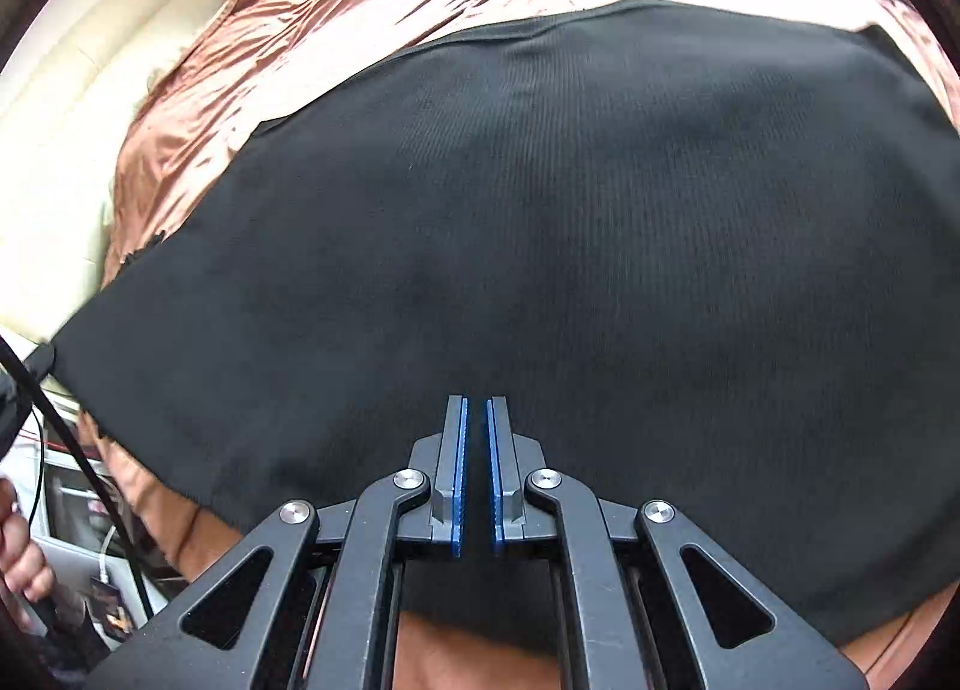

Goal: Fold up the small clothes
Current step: 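Lift the edge with both grippers and fold it over the shirt, then open both grippers to release the folded layer onto the shirt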

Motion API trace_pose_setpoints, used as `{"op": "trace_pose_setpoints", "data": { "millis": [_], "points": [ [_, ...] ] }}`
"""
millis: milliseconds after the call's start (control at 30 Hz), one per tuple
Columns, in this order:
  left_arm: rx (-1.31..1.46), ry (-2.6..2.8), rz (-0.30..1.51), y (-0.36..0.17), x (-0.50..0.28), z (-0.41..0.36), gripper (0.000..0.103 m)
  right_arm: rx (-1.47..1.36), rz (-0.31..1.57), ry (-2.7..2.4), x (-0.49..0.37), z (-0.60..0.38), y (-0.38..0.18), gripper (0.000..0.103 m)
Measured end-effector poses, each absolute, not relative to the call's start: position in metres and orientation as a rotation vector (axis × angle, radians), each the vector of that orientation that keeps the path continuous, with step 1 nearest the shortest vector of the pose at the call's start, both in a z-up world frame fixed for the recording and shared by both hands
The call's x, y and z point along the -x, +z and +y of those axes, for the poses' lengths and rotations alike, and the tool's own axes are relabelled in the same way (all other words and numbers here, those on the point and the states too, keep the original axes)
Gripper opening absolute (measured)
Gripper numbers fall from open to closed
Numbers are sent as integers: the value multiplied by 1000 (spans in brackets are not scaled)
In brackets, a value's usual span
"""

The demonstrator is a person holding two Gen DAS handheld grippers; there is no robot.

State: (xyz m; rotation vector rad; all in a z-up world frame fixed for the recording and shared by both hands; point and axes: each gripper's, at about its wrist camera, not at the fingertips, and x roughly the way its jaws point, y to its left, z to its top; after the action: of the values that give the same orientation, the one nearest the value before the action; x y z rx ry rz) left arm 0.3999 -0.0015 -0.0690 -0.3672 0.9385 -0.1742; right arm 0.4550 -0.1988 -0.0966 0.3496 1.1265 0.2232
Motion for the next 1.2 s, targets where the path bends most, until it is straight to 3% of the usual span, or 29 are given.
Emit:
{"op": "trace_pose_setpoints", "data": {
  "millis": [533,967,1067,1200],
  "points": [
    [273,-305,843,8,-422,-71,7,-460,1118,262,-400,-217,-104,3],
    [199,-419,815,43,-435,-150,7,-458,978,150,-357,-288,-49,6],
    [180,-441,816,46,-437,-167,7,-479,955,140,-347,-305,-39,13],
    [161,-474,819,48,-439,-191,7,-494,916,120,-331,-320,-31,39]
  ]
}}
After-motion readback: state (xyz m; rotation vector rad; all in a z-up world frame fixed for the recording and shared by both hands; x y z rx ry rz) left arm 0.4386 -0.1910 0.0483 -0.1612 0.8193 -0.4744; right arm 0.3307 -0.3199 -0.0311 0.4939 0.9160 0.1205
